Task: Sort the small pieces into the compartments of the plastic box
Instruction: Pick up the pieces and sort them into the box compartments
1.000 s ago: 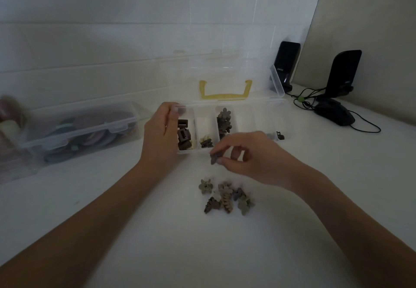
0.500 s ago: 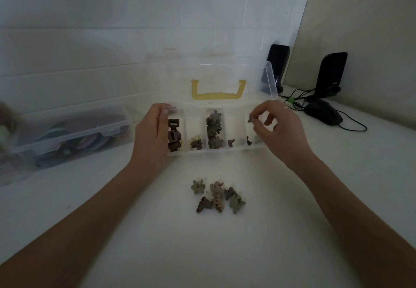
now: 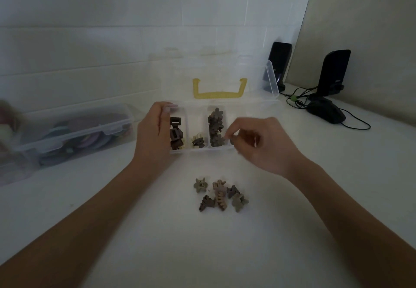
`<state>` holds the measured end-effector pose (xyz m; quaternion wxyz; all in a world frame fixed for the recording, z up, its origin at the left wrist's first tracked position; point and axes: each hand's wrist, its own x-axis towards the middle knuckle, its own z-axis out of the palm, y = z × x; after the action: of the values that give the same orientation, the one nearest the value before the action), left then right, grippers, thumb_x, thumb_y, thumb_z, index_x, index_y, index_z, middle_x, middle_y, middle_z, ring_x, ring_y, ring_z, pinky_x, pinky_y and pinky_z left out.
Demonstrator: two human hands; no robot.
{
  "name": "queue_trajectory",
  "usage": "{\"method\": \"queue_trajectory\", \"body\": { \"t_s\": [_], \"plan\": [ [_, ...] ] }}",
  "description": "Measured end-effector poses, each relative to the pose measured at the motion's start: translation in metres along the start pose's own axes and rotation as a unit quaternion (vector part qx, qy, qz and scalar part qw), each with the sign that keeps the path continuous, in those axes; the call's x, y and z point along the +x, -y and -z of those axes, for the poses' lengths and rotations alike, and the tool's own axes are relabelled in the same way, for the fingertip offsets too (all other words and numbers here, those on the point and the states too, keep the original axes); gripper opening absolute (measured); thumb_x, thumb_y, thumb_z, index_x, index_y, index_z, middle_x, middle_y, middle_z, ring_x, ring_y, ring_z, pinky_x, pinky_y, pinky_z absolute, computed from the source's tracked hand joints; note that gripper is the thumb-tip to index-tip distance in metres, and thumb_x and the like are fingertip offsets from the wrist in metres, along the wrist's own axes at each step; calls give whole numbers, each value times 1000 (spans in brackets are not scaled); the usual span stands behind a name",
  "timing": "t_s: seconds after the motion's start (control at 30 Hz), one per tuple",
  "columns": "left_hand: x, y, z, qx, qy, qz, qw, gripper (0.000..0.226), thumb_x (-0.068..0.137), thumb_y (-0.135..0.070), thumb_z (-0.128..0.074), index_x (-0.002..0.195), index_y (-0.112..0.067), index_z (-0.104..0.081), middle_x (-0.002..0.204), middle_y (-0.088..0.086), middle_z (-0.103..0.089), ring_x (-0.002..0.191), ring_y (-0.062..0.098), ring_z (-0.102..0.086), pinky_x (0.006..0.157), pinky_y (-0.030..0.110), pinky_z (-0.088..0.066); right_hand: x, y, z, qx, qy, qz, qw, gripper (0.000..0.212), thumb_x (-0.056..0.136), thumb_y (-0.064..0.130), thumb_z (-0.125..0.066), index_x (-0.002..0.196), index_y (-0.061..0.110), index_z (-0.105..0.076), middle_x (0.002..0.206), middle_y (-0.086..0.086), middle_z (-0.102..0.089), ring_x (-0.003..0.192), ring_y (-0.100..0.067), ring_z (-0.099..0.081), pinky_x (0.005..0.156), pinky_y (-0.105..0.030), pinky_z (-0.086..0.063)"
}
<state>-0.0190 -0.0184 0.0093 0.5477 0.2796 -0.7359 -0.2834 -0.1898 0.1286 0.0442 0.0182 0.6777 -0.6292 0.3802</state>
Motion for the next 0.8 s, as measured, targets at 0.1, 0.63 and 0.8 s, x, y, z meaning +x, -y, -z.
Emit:
{"method": "queue_trajectory", "body": {
  "t_s": [0.1, 0.63, 0.8],
  "plan": [
    [1, 1, 0, 10, 1, 3, 1000, 28, 104, -20, -33, 109, -8, -58, 90, 3, -64, 66, 4, -62, 60, 25, -54, -2, 6, -8, 20, 127, 1, 992, 16, 83, 19, -62, 89, 31, -70, 54, 18, -55, 48, 0, -48, 50, -12, -37],
    [1, 2, 0, 14, -1, -20, 1000, 24, 104, -13, -34, 106, -7, -57, 79, -11, -57, 66, -15, -57, 56, 1, -39, -8, 19, -36, -7, 270, 43, 962, 25, 83, 47, -58, 107, 40, -62, 84, 18, -52, 74, 12, -46, 67, -15, -36],
    [0, 3, -1, -4, -2, -14, 1000, 25, 104, -14, -35, 107, -5, -58, 80, -16, -57, 63, -11, -60, 52, 3, -41, -6, 20, -33, 23, 191, 39, 980, 23, 81, 40, -63, 102, 30, -63, 91, 13, -64, 79, -1, -57, 72, -22, -51]
  ]
}}
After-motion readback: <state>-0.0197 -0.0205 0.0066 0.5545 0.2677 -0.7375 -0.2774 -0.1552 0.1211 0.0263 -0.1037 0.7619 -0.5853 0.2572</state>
